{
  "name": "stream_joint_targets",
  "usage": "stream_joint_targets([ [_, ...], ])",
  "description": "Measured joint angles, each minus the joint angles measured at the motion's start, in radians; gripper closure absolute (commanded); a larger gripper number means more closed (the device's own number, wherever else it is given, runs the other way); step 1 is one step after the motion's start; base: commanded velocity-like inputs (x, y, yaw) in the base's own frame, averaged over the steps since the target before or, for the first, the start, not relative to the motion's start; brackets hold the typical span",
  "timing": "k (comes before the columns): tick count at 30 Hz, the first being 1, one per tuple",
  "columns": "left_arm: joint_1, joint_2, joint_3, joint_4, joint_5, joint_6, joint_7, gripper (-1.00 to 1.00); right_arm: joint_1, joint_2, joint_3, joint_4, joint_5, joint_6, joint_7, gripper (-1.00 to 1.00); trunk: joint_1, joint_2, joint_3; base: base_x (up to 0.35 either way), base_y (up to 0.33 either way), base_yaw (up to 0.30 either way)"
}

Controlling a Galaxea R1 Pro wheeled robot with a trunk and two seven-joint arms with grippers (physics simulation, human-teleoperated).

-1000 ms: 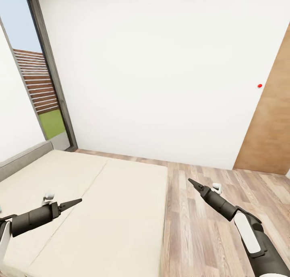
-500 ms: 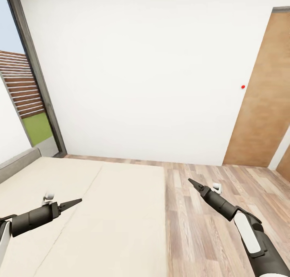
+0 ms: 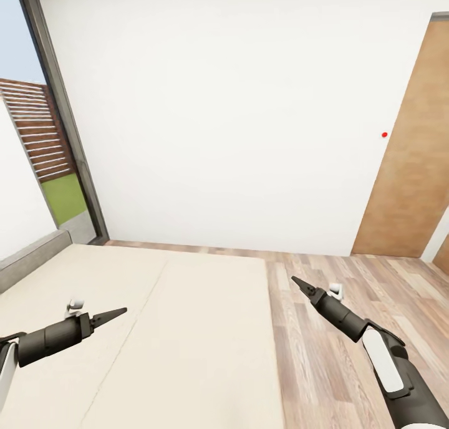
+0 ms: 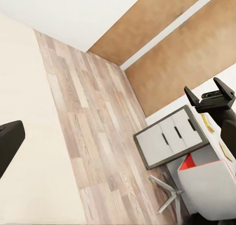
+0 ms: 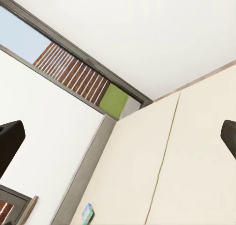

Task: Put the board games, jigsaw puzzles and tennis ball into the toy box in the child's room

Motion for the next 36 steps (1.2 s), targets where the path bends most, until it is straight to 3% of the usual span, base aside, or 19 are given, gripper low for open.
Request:
stream_joint_targets([
  [8, 0.000, 0.000, 0.000, 0.000, 0.000, 0.000, 0.000, -1.00, 0.000, 0.000, 0.000, 0.000, 0.000, 0.000, 0.001, -1.00, 0.000, 0.000, 0.000, 0.000, 0.288, -0.016],
  [20, 0.000, 0.000, 0.000, 0.000, 0.000, 0.000, 0.000, -1.00, 0.000, 0.000, 0.000, 0.000, 0.000, 0.000, 0.000, -1.00, 0.000, -0.001, 0.006, 0.000, 0.288, -0.176],
  [36, 0.000, 0.000, 0.000, 0.000, 0.001, 0.000, 0.000, -1.00, 0.000, 0.000, 0.000, 0.000, 0.000, 0.000, 0.000, -1.00, 0.000, -0.001, 0.007, 0.000, 0.288, -0.013],
])
